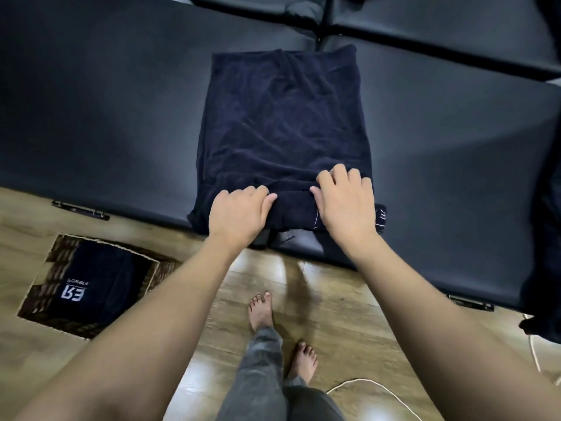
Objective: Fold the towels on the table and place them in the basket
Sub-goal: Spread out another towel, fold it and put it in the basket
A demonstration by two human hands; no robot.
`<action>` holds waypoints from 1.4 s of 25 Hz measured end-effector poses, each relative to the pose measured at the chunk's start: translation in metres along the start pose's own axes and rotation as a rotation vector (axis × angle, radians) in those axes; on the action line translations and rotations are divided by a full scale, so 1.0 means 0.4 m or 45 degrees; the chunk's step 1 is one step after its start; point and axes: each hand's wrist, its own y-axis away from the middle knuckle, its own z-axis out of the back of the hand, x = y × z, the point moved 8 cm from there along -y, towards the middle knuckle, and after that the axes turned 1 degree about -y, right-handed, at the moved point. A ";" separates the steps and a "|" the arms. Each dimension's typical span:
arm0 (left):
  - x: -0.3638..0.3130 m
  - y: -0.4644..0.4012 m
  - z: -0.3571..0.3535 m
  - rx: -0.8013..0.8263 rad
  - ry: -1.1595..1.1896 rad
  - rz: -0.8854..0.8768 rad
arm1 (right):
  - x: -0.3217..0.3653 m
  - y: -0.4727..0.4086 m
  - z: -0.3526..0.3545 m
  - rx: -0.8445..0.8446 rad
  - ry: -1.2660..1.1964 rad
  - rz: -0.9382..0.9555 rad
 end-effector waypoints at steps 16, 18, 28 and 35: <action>-0.029 0.017 -0.006 -0.096 -0.156 -0.078 | 0.034 -0.091 -0.079 0.561 -0.329 0.019; -0.013 -0.026 -0.002 -0.110 -0.176 -0.074 | 0.033 -0.100 -0.077 0.545 -0.327 -0.031; 0.023 -0.200 0.026 0.226 0.040 0.118 | 0.029 -0.068 -0.058 -0.076 0.101 -0.073; -0.023 -0.100 0.010 -0.165 -0.059 -0.088 | 0.012 -0.199 -0.106 0.403 -0.097 -0.013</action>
